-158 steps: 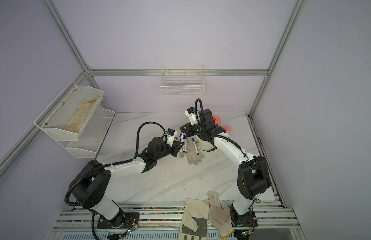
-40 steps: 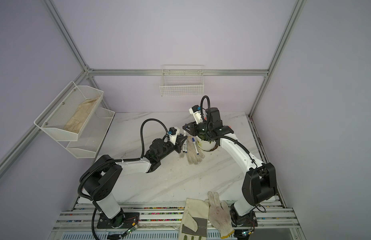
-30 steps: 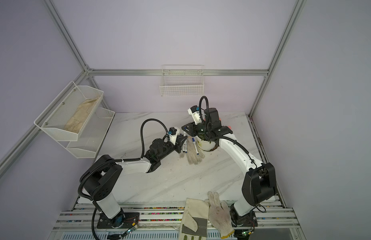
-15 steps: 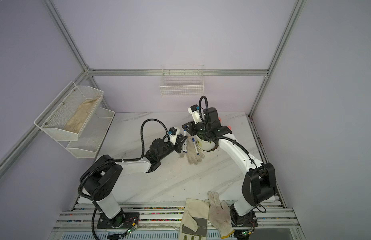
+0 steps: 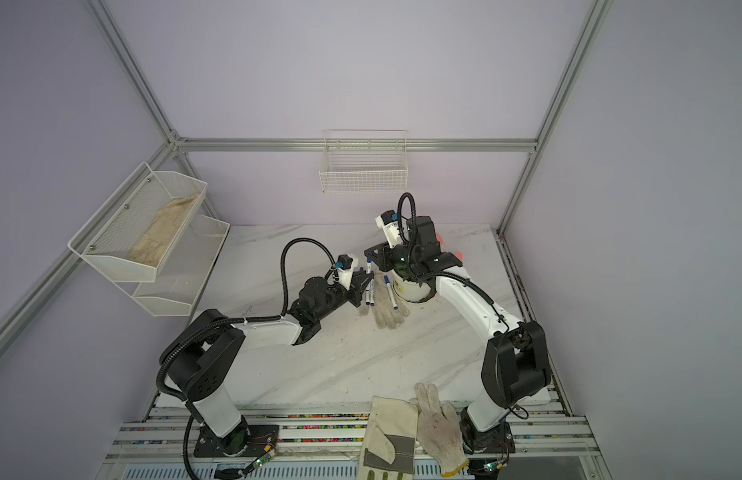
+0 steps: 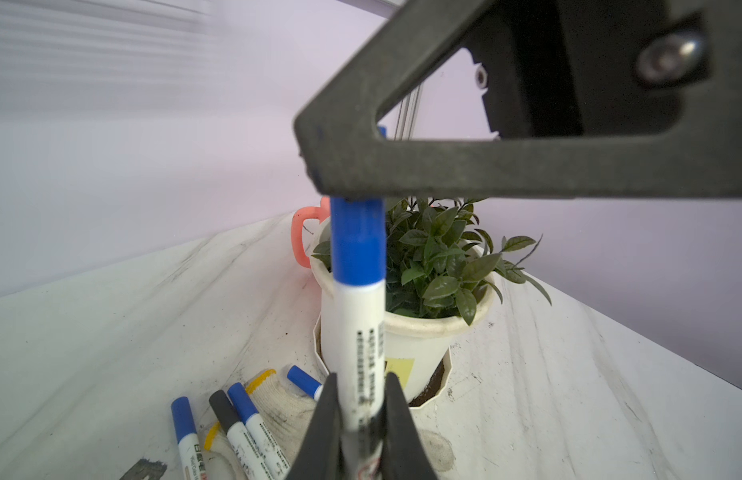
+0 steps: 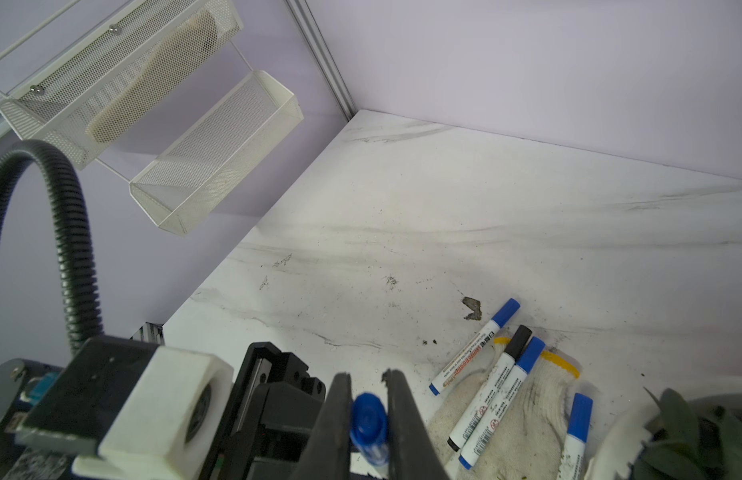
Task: Insert the pens into the pen caps
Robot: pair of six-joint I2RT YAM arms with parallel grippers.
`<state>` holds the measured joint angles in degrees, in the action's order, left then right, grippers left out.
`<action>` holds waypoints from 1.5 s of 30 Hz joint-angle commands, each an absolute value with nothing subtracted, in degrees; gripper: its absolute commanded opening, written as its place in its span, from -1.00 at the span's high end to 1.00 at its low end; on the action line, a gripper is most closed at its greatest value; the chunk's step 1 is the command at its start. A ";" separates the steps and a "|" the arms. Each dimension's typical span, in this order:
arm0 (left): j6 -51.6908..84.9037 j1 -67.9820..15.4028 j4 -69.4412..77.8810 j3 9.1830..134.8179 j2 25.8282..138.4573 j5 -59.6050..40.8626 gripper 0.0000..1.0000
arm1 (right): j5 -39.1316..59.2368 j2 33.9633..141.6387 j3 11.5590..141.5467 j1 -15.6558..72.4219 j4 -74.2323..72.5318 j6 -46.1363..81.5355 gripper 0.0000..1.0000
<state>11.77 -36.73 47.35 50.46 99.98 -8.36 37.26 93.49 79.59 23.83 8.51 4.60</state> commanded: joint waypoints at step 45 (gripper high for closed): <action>29.97 -24.96 72.99 57.74 95.82 -5.13 1.00 | 18.54 105.30 79.13 27.95 37.92 -3.88 1.00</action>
